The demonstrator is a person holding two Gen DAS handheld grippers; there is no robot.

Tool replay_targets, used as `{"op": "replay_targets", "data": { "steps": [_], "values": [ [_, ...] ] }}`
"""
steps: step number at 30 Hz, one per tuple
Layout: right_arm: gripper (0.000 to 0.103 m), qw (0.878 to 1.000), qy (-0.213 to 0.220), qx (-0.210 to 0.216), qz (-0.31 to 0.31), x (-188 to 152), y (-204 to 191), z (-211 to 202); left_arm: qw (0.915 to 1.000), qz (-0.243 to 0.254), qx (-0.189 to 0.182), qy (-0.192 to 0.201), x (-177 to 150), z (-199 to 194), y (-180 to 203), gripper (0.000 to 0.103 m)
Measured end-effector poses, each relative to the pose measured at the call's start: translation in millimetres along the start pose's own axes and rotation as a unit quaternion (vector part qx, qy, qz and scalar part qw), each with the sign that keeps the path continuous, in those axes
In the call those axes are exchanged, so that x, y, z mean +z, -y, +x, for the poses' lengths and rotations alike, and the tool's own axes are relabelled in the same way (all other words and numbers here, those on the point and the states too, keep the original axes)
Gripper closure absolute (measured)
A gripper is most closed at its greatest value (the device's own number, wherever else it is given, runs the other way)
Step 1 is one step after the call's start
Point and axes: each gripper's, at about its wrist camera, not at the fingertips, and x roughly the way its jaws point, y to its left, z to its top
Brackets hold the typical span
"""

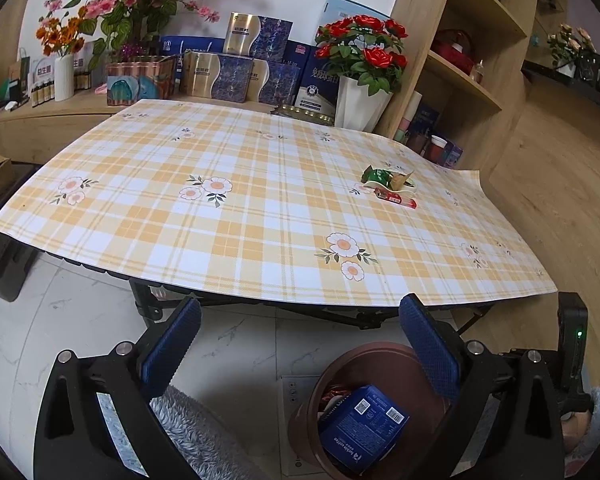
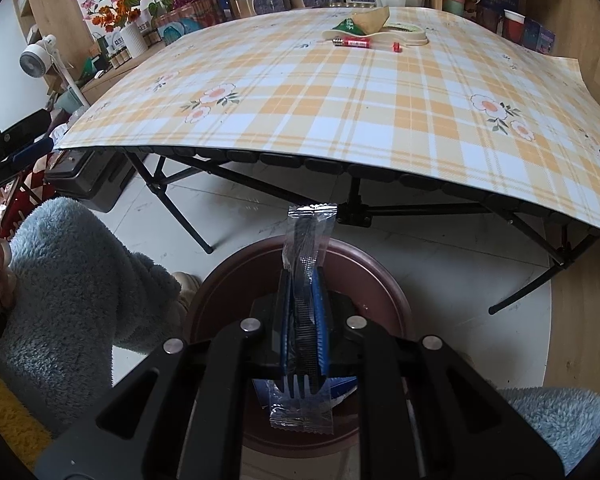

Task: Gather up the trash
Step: 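Lower the wrapped fork into the bin and open the right gripper, then grasp the green foil snack wrapper on the table with the left gripper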

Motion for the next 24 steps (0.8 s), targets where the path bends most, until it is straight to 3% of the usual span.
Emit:
{"op": "replay_targets", "data": {
  "steps": [5, 8, 9, 11, 12, 13, 15, 24],
  "values": [
    [0.088, 1.000, -0.006, -0.002, -0.001, 0, 0, 2, 1.0000, -0.002, -0.001, -0.003, 0, 2, 0, 0.006],
    [0.082, 1.000, -0.005, -0.003, -0.002, 0, 0, 2, 1.0000, -0.002, 0.000, -0.006, 0, 3, 0, 0.006],
    [0.076, 1.000, -0.004, -0.002, -0.002, -1, -1, 1, 1.0000, -0.003, 0.000, -0.006, 0, 3, 0, 0.006],
    [0.052, 1.000, 0.003, -0.003, -0.005, 0, -1, -1, 1.0000, -0.003, 0.000, -0.005, 0, 3, 0, 0.006],
    [0.033, 1.000, 0.008, -0.004, -0.007, 0, -2, -3, 1.0000, -0.004, 0.000, -0.005, 0, 3, 0, 0.006],
    [0.021, 1.000, 0.015, -0.004, -0.008, 0, -3, -6, 1.0000, -0.005, 0.000, -0.005, 0, 3, 0, 0.006],
    [0.005, 1.000, 0.020, -0.004, -0.008, 1, -3, -8, 1.0000, -0.007, 0.001, -0.006, 0, 3, -1, 0.006],
    [0.006, 0.999, 0.034, -0.009, -0.006, 3, -2, -16, 0.9999, -0.013, 0.003, -0.007, -1, 4, -2, 0.006]
  ]
}}
